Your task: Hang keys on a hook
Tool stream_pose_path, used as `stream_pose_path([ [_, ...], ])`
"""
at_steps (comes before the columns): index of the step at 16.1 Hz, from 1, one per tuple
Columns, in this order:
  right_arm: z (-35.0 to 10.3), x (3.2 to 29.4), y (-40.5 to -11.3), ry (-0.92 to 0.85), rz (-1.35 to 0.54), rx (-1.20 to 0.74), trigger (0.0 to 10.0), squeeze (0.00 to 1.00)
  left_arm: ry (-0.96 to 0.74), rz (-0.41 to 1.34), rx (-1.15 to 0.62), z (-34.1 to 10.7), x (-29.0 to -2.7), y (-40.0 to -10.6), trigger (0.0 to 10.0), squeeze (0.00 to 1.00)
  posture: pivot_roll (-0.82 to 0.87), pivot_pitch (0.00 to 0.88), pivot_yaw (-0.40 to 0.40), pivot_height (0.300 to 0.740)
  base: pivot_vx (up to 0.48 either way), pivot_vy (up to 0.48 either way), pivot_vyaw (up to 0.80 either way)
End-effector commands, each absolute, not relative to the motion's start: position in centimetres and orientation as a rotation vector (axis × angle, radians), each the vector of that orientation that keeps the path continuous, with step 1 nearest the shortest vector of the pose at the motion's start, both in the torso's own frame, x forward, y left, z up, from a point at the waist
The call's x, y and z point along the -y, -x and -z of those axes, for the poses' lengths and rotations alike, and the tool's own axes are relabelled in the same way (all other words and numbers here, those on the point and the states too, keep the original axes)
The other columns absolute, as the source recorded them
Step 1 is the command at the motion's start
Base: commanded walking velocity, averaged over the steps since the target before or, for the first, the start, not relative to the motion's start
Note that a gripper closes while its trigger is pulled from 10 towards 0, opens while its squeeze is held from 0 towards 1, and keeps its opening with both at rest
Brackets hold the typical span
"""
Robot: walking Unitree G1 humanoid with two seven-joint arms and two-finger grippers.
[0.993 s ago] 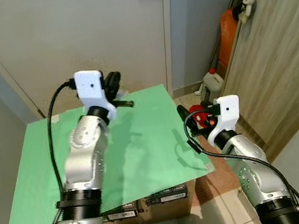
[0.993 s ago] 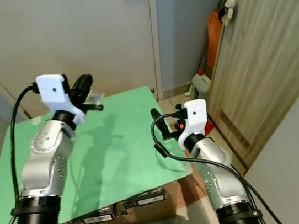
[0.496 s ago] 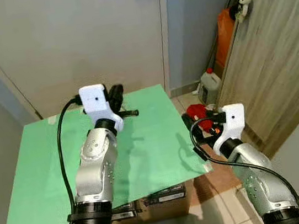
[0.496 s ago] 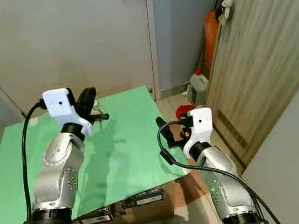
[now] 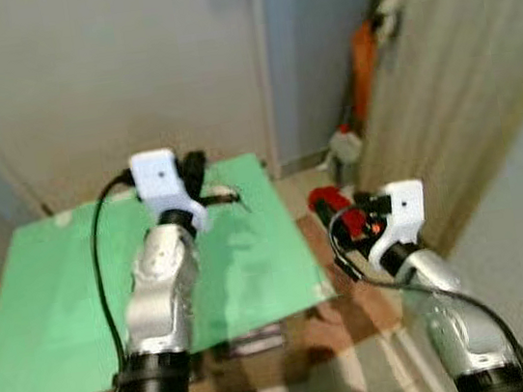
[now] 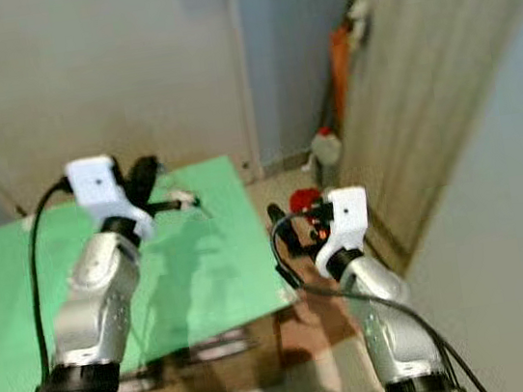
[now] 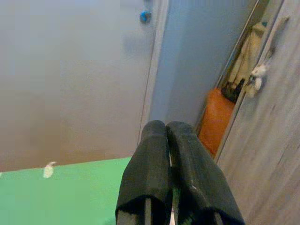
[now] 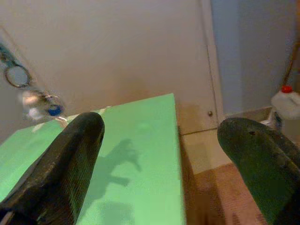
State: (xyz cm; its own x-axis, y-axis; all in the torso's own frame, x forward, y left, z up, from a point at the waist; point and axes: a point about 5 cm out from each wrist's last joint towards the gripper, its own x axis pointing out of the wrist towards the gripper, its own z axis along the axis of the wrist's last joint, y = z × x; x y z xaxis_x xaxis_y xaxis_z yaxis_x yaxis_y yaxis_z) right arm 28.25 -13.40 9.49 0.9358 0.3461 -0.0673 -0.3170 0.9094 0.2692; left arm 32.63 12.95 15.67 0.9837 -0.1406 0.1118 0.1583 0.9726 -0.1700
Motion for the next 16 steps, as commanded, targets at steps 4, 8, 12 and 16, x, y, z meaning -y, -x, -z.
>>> stream_pose_path([
  [4, -9.1, 14.2, -28.0, -0.261, -0.32, -0.134, 10.0, 0.0, 0.128, 0.169, 0.122, -15.8, -12.2, -32.6, 0.8, 0.0, -0.05, 0.0, 0.07, 0.74, 0.0, -0.113, 0.0],
  [8, -9.0, 14.1, -28.1, -0.273, -0.32, -0.148, 10.0, 0.0, 0.105, 0.187, 0.135, -15.9, -11.6, -32.5, 0.0, 0.0, -0.05, 0.0, 0.067, 0.74, 0.0, 0.0, 0.0],
  [12, -9.2, 14.2, -28.4, -0.285, -0.317, -0.151, 10.0, 0.0, 0.118, 0.202, 0.145, -16.0, -11.0, -32.4, 0.0, 0.0, -0.05, 0.0, 0.065, 0.74, -0.304, 0.376, 0.0],
  [16, -9.3, 14.4, -28.5, -0.268, -0.314, -0.154, 10.0, 0.0, 0.122, 0.209, 0.149, -15.9, -10.8, -32.3, 0.0, 0.0, -0.05, 0.0, 0.065, 0.74, -0.313, 0.367, 0.0],
])
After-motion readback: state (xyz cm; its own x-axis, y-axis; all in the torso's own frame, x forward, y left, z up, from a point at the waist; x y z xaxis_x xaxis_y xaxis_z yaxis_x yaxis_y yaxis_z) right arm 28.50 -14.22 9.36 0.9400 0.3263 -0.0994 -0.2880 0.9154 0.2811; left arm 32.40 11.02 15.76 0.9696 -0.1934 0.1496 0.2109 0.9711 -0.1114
